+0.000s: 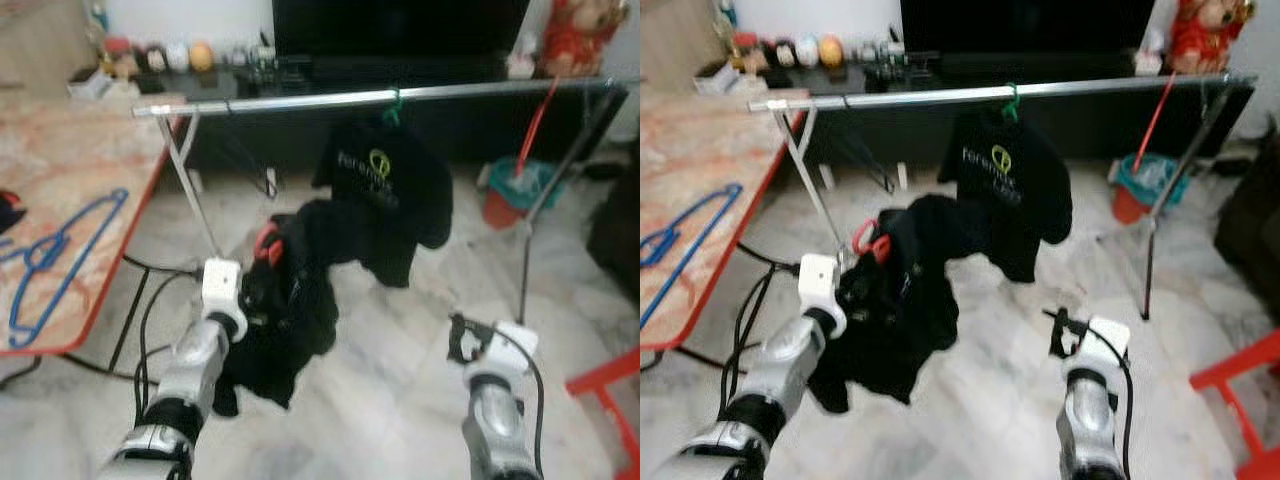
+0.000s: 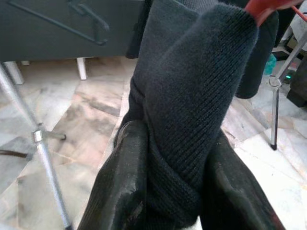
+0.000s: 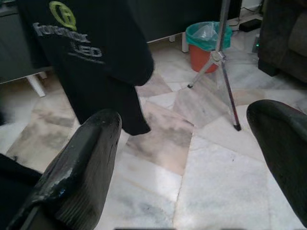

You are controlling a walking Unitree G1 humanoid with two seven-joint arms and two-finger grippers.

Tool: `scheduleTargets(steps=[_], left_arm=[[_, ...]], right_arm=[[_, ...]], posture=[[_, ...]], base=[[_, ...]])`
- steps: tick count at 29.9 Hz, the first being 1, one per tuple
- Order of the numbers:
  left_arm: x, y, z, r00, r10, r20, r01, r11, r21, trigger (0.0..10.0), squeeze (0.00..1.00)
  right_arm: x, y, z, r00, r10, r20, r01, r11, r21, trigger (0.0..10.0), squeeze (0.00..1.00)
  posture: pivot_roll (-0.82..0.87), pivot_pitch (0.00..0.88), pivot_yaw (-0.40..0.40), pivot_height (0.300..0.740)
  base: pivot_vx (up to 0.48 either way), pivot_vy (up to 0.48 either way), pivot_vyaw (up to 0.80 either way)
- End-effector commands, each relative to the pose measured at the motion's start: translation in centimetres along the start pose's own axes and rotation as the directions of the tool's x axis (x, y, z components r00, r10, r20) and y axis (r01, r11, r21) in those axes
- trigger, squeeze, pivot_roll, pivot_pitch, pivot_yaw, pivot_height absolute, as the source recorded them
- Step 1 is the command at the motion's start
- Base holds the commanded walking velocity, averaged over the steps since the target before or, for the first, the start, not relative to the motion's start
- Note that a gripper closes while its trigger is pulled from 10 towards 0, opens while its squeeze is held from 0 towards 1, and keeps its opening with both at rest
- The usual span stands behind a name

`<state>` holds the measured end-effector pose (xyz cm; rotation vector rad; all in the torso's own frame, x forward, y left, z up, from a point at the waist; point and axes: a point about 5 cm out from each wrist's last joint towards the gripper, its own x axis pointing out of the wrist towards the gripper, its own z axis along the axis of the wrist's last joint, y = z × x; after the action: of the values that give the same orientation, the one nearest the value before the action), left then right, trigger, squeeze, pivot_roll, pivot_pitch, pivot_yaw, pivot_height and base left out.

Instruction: Hang hanger

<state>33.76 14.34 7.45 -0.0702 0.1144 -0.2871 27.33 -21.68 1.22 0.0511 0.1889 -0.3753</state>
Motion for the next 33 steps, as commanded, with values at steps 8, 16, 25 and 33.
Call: scheduleTargets(steps=[8, 16, 25, 33], left_arm=[[0.57, -0.86, 1.06, 0.998, -0.036, 0.045, 0.036, 0.999, 0.000, 10.0, 0.00], [0.66, -1.16, 1.11, 0.998, -0.051, 0.048, 0.050, 0.999, 0.005, 10.0, 0.00], [0.75, -1.40, 1.15, 0.997, -0.068, 0.043, 0.068, 0.998, 0.009, 10.0, 0.00], [0.83, -1.45, 1.20, 0.997, -0.075, 0.035, 0.075, 0.997, 0.012, 10.0, 0.00]], right_arm=[[0.02, -0.40, -0.08, 1.000, -0.020, -0.006, 0.020, 1.000, 0.000, 10.0, 0.00], [-0.08, -0.30, -0.21, 1.000, -0.015, -0.008, 0.015, 1.000, -0.003, 10.0, 0.00], [-0.20, -0.12, -0.45, 1.000, -0.011, -0.017, 0.011, 1.000, -0.002, 10.0, 0.00], [-0.21, 0.01, -0.42, 1.000, -0.011, -0.015, 0.011, 1.000, -0.001, 10.0, 0.00]], posture=[[-0.05, 0.000, -0.004, 0.740], [-0.04, 0.000, -0.004, 0.740], [-0.04, 0.000, -0.001, 0.740], [-0.04, 0.000, 0.002, 0.740]], base=[[0.377, 0.000, 0.00], [0.380, 0.000, 0.00], [0.391, 0.000, 0.00], [0.398, 0.000, 0.00]])
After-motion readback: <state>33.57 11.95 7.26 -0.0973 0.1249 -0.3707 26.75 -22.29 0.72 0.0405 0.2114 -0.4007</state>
